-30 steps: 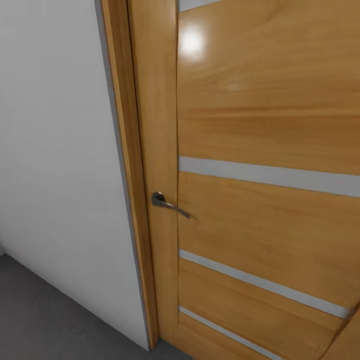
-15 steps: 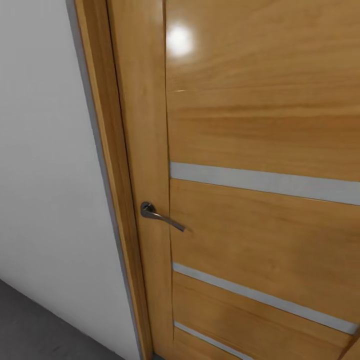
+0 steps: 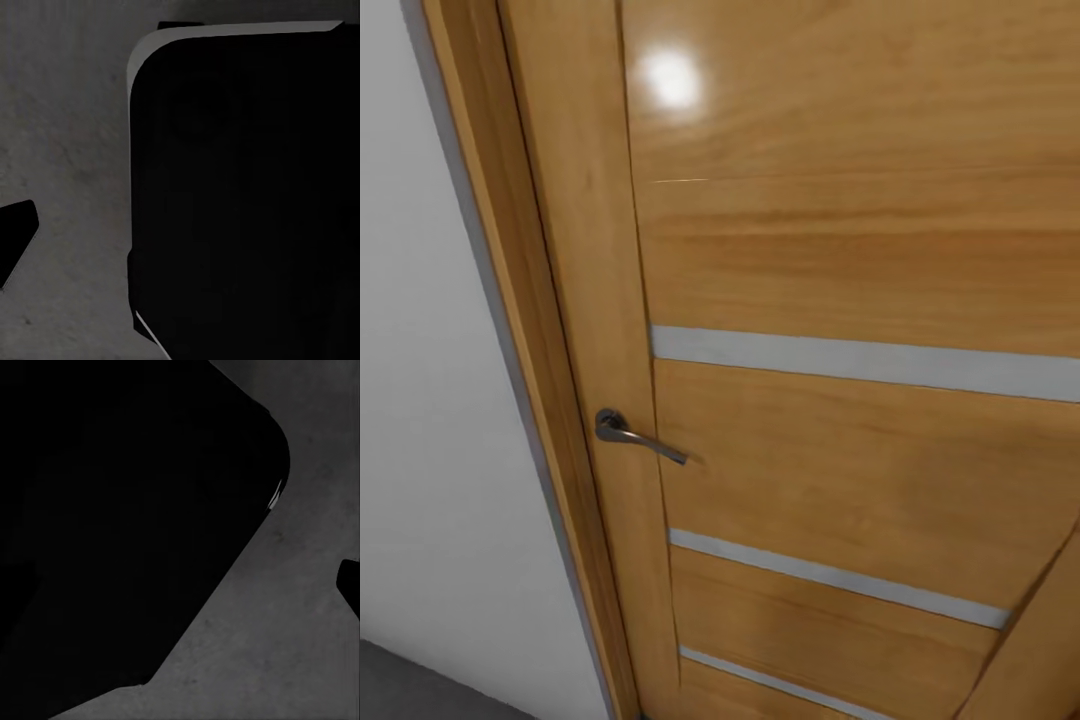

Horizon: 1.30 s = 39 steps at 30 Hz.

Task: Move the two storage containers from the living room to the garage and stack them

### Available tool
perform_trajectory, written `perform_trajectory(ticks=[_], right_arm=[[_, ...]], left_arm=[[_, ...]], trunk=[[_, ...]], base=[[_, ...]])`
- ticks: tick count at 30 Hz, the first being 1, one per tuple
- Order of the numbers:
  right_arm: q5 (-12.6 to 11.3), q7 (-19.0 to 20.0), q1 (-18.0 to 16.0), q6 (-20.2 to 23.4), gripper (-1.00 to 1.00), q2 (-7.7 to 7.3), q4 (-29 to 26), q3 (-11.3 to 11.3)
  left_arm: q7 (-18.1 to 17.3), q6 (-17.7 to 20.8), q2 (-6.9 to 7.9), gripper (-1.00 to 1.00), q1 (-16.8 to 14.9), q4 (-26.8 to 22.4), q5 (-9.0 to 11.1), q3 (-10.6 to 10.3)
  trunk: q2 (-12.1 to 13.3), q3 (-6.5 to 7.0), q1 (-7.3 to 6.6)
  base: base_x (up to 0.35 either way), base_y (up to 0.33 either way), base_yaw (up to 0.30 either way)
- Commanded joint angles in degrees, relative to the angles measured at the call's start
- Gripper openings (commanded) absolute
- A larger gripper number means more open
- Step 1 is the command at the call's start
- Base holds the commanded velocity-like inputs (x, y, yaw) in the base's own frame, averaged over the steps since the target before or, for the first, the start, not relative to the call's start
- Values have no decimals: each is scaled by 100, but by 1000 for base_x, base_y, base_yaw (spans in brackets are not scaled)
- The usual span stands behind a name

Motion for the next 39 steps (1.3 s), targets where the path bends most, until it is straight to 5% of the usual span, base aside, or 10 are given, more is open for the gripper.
perform_trajectory(ticks=[1, 39], right_arm=[[-5, -3, -1, -14, 100, 0, 0, 11], [-5, -3, -1, -14, 100, 0, 0, 11]], left_arm=[[2, -17, 0, 100, -1, 1, 10, 2], [11, -17, 0, 100, -1, 1, 14, 5]], trunk=[[-2, -4, 0], [-2, -4, 0]], base=[[0, 0, -239], [0, 0, -238]])
